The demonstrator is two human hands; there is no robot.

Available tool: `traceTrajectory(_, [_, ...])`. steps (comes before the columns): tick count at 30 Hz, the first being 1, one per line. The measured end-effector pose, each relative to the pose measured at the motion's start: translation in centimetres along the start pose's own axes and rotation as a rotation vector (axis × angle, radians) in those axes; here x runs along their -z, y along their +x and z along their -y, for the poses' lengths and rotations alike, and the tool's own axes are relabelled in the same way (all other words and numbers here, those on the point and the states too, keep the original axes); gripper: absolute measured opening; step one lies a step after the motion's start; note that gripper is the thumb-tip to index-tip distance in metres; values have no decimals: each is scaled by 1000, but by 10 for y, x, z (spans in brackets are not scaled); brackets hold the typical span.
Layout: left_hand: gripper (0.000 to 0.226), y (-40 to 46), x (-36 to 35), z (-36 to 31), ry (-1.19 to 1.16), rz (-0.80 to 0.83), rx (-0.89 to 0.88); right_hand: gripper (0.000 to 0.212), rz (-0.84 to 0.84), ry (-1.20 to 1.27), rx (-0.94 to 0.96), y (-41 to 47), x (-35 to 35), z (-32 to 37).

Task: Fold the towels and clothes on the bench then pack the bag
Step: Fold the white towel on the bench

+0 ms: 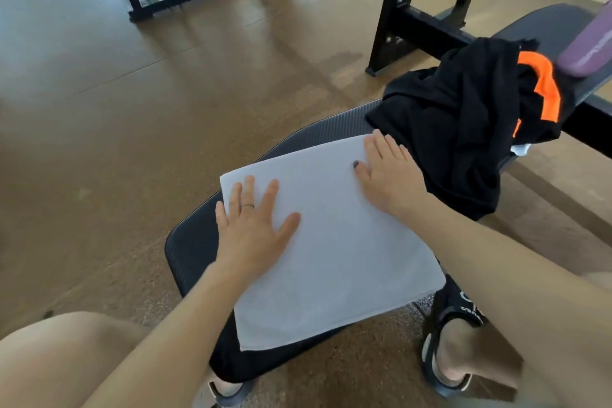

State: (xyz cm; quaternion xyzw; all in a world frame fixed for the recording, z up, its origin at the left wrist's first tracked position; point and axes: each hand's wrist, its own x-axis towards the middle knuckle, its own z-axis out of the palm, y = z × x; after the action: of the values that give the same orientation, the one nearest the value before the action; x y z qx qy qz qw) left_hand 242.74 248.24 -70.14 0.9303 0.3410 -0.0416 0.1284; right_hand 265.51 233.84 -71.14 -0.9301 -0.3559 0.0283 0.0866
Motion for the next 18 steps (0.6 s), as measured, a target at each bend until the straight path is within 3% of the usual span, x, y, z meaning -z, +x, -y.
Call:
traceTrajectory(2, [70,13,13,11,-111,-51,46,54,-112,36,20,-19,11,20])
traceTrajectory(5, [65,40,36,32,-292,-66,202,43,-235,239,259,-89,18,79])
traceTrajectory(8, [59,51,49,48,-419,51,234,30,-60,335,486,-174,22,138])
traceTrajectory(11, [36,47,55,54,-490,17,197,36,75,195,586,-217,10,167])
traceTrajectory(16, [19,44,66,50,-422,-94,104,27,24,-47,698,-227,-12,166])
traceTrajectory(18, [19,42,70,50,-432,-108,113,34,19,-116,752,-227,-7,165])
